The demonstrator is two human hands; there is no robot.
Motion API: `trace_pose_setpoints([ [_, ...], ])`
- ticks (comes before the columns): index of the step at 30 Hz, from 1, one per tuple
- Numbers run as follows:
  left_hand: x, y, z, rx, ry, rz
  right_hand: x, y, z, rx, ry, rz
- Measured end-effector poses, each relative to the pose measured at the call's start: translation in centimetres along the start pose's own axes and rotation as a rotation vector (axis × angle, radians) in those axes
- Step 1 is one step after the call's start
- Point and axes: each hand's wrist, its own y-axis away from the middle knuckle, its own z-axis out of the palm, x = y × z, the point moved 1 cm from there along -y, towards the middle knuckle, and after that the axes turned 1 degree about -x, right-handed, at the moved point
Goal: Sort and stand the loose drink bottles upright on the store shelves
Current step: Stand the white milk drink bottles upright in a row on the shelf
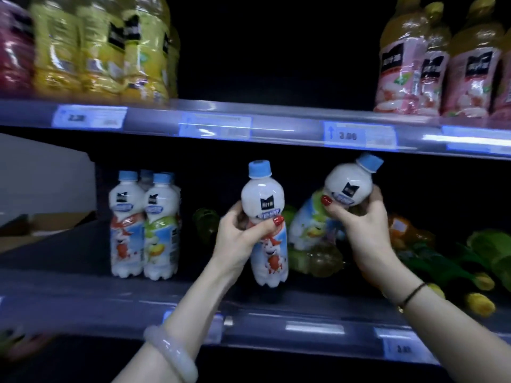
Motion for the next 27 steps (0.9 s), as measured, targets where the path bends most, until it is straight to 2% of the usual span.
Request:
trace_pose_setpoints([
  [4,1.2,0.6,-4.5,0.092,-0.107,0.002,0.9,1.4,6.4,0.041,-0.221,0.181],
  [8,1.0,0.6,-8.1,0.181,-0.329,-0.017,1.7,1.1,12.5,0.009,-0.286,0.225],
  [12,0.5,0.6,-10.2,0.224,-0.344,-0.021,3.6,0.8,17.3,-0.049,-0.161,0.228],
  [17,0.2,0.1,-10.3,0.261,-0.393,-0.027,6.0,1.9,18.9,-0.260,0.163,0.259],
  [27,1.0,0.1,-11.0,0.125,-0.363,-0.007,5.5,1.3,16.8,-0.386,0.227,0.303],
])
